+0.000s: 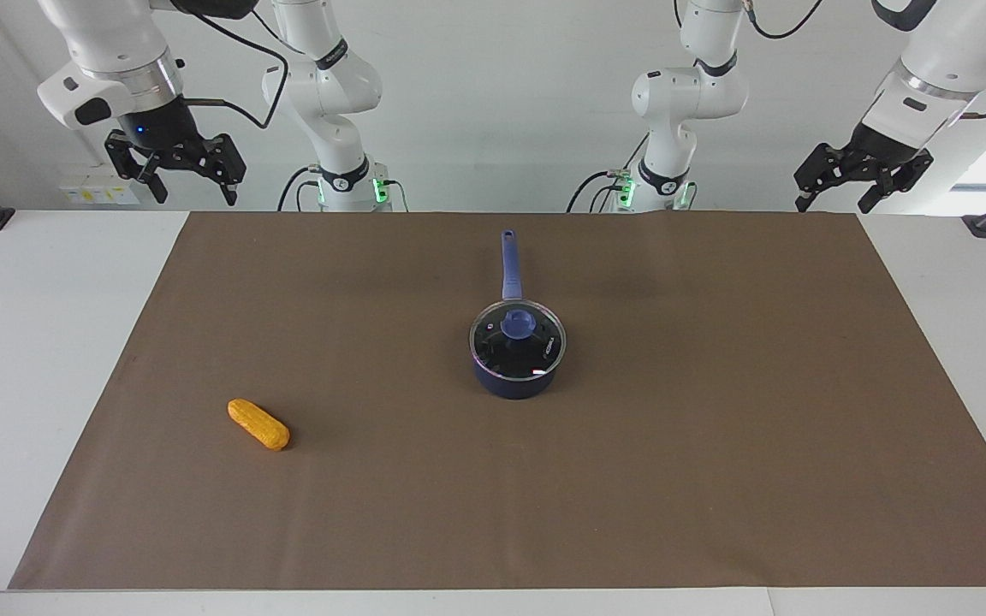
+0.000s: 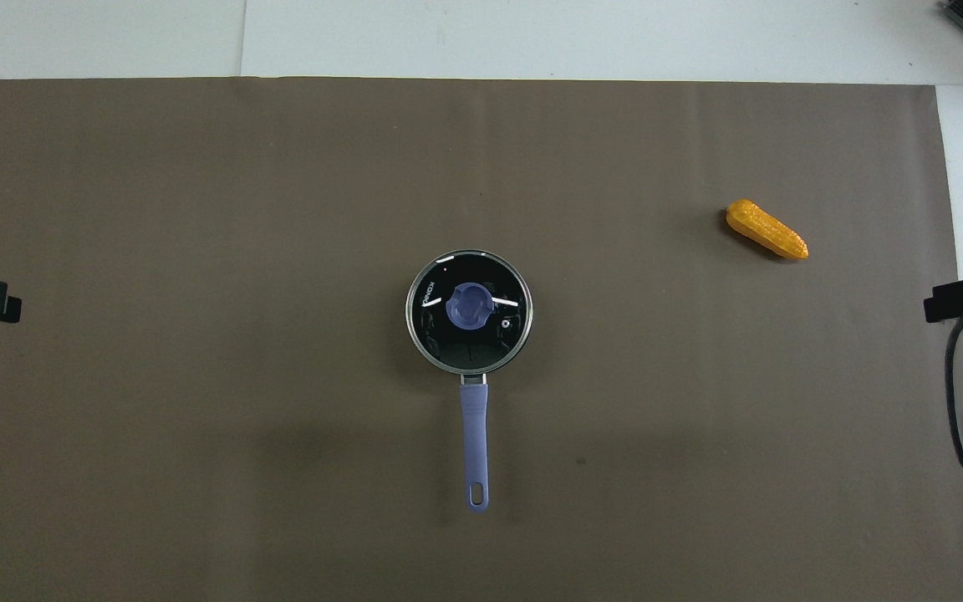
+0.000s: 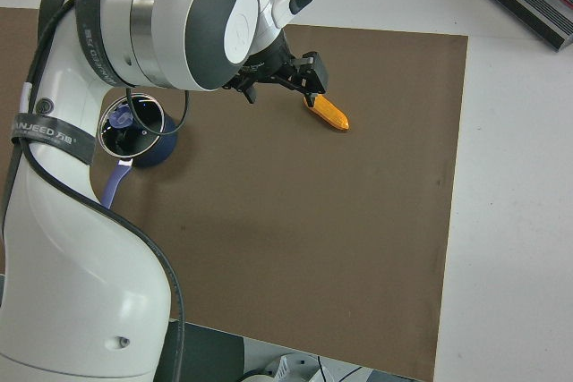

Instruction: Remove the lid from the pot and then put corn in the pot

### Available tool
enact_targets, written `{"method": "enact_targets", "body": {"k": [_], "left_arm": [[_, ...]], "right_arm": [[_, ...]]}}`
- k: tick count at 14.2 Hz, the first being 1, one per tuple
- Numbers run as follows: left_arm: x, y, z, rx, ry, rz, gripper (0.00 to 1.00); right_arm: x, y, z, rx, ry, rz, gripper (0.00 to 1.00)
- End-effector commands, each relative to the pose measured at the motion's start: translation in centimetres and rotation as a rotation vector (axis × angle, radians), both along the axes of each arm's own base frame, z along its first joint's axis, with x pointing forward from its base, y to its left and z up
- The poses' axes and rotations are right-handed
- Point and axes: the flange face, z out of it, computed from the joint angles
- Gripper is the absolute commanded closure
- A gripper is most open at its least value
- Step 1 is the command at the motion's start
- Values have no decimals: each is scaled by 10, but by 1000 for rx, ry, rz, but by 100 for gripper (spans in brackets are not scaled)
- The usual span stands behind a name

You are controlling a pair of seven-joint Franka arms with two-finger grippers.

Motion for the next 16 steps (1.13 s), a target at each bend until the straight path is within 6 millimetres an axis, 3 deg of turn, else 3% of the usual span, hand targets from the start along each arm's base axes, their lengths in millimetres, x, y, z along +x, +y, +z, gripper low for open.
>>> {"method": "enact_targets", "body": {"k": [1,16], "left_arm": [[-6,-1,3,15,2,-21,0],[-6,-5,-3,15,8,-28,0]], "right_arm": [[4,1,2,40,-12,15,0],[0,3,3,42,-2,24,0]]}}
